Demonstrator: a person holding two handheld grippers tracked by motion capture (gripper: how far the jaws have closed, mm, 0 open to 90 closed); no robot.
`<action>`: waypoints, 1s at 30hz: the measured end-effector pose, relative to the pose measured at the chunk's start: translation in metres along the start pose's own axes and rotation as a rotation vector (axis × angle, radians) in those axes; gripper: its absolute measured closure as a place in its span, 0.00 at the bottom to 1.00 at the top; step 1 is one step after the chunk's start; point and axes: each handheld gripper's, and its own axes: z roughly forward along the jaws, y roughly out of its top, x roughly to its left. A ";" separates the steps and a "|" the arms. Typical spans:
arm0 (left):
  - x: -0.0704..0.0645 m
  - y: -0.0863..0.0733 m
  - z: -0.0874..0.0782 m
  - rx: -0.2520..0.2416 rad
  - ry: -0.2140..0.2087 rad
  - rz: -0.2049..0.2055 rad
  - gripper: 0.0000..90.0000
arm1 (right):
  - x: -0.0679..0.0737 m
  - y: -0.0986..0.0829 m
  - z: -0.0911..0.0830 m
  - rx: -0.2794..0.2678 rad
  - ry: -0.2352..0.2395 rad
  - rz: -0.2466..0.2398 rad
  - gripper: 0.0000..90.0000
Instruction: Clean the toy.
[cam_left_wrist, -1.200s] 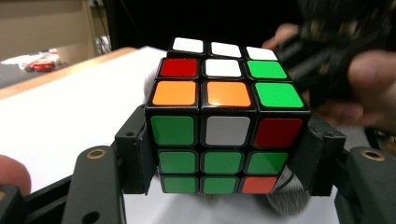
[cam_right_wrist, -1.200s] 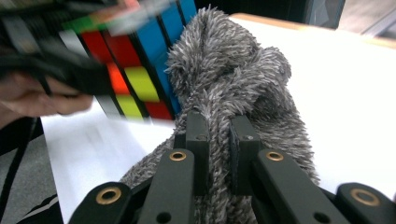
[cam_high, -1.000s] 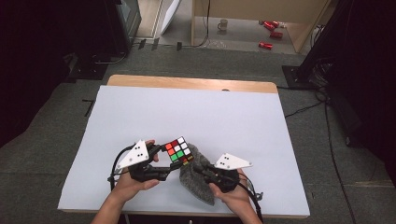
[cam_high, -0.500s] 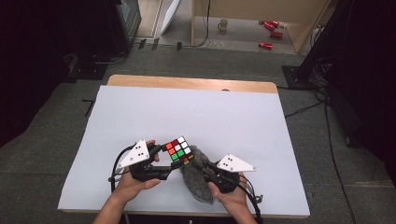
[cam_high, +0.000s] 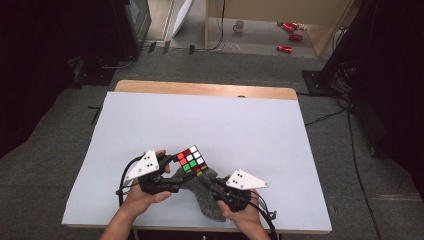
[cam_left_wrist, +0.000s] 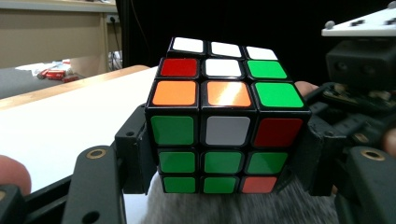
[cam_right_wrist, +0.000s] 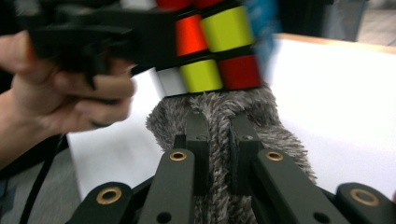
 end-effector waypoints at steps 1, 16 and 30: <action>0.000 0.000 0.000 -0.002 -0.003 -0.002 0.39 | -0.003 0.000 -0.002 -0.012 -0.016 0.010 0.92; -0.002 0.001 0.001 -0.001 -0.008 0.006 0.39 | 0.003 -0.002 0.000 -0.028 0.029 -0.011 0.92; -0.003 0.000 0.002 0.007 -0.021 0.014 0.39 | 0.012 -0.005 0.005 -0.017 0.041 -0.039 0.91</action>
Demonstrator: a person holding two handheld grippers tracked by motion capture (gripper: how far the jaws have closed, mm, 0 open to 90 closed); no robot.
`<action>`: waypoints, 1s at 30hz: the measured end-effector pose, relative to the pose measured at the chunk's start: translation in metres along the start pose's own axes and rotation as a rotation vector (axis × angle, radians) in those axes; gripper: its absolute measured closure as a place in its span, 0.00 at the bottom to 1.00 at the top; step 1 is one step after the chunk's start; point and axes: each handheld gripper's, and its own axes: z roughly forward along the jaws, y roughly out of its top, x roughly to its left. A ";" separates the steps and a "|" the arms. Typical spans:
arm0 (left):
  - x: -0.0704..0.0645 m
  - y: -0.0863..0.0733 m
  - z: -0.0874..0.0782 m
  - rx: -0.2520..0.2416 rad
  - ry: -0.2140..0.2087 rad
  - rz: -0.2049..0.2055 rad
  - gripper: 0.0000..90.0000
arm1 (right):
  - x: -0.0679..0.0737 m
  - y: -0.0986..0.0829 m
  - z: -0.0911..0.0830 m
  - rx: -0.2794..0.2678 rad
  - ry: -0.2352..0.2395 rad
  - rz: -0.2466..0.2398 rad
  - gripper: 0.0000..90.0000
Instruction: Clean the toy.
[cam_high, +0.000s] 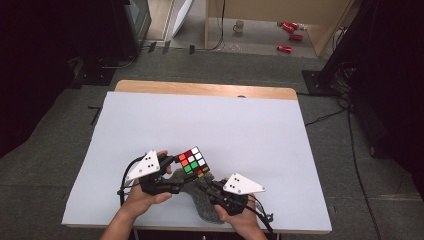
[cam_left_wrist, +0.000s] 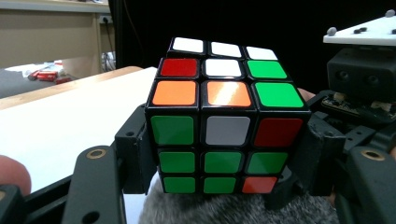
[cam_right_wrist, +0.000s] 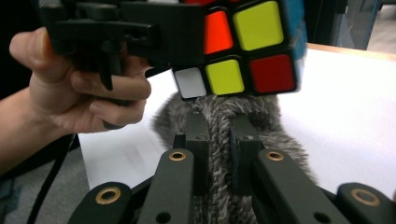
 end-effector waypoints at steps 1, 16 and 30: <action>0.000 0.000 -0.001 0.001 0.003 0.001 0.39 | -0.001 0.000 -0.001 -0.003 0.001 0.006 0.91; -0.001 0.000 0.000 0.004 -0.006 0.003 0.39 | -0.003 -0.001 -0.002 -0.010 -0.023 -0.005 0.91; 0.003 -0.001 -0.002 0.007 0.028 -0.009 0.39 | -0.041 0.011 -0.032 -0.077 -0.270 0.024 0.78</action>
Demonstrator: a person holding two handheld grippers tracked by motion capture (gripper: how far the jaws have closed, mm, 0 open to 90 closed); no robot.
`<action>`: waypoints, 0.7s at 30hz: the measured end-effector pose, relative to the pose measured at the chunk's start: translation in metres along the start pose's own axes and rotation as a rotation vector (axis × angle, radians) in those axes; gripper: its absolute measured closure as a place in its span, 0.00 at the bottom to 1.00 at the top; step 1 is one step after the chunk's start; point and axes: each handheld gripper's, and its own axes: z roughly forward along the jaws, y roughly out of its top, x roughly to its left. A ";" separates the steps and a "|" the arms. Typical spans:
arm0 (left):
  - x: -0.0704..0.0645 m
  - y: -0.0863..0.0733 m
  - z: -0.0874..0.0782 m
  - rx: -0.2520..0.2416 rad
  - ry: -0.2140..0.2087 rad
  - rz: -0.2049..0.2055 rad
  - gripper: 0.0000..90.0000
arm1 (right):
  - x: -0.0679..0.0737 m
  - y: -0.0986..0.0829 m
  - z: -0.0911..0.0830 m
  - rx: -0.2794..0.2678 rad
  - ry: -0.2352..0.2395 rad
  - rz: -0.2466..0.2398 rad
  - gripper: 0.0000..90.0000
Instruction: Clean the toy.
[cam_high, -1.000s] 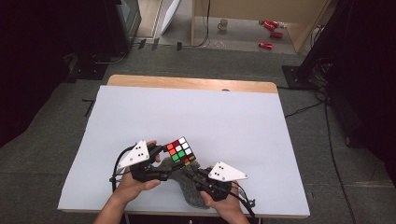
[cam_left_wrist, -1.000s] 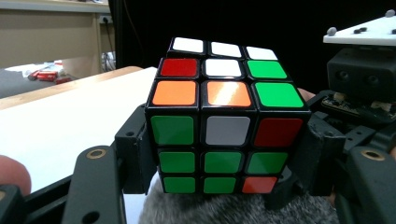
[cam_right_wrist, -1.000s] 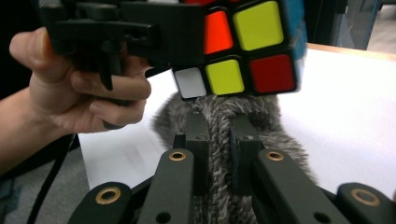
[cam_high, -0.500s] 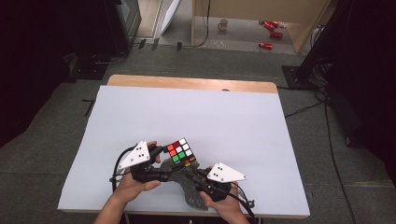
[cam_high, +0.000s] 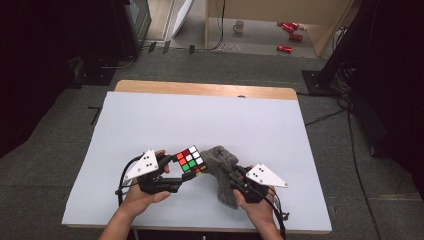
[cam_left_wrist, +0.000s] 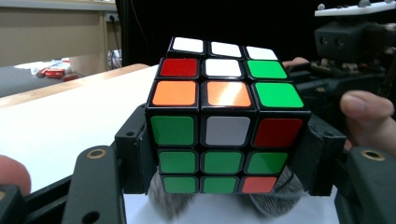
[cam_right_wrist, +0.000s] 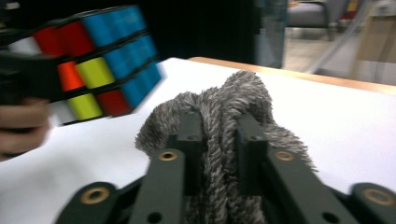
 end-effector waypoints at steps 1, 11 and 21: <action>0.000 0.000 0.000 0.001 0.003 -0.001 0.39 | -0.003 0.001 -0.001 0.003 -0.018 0.004 0.72; 0.003 0.000 0.001 0.008 0.032 -0.028 0.39 | 0.001 0.008 -0.002 0.041 0.028 -0.056 0.31; -0.001 0.004 0.006 0.022 0.080 -0.061 0.39 | 0.039 0.001 0.012 0.058 0.068 -0.159 0.23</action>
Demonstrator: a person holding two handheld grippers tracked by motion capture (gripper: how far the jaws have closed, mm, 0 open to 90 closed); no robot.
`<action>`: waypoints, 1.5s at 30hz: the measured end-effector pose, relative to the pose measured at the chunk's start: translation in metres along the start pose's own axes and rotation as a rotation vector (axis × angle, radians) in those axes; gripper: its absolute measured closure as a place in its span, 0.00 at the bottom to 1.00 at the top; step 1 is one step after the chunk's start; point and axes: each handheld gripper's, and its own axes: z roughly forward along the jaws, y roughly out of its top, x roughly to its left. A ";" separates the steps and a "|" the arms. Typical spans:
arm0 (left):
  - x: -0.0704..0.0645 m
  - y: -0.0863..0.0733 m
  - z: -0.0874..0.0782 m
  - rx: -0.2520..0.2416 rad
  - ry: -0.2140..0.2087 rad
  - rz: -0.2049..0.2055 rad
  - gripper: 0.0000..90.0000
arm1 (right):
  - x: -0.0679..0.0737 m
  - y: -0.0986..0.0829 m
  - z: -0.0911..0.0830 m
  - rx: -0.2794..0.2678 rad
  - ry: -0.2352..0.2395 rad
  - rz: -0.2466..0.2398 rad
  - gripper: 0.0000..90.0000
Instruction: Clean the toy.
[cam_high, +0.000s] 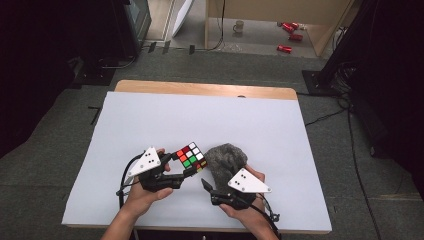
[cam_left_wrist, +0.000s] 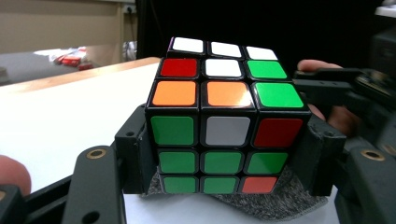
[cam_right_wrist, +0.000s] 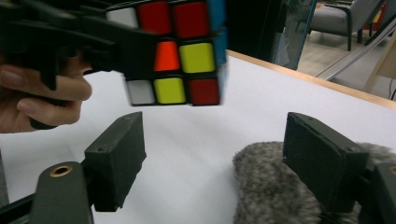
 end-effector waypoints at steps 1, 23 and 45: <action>-0.001 0.001 0.000 0.000 0.006 -0.007 0.39 | 0.003 0.000 0.002 0.002 -0.004 -0.004 0.22; -0.016 -0.001 0.015 0.017 0.014 -0.045 0.39 | 0.016 -0.003 0.014 -0.012 -0.062 0.039 0.23; -0.017 -0.002 0.020 0.042 -0.007 -0.121 0.38 | 0.019 -0.004 0.015 -0.048 -0.108 -0.014 0.38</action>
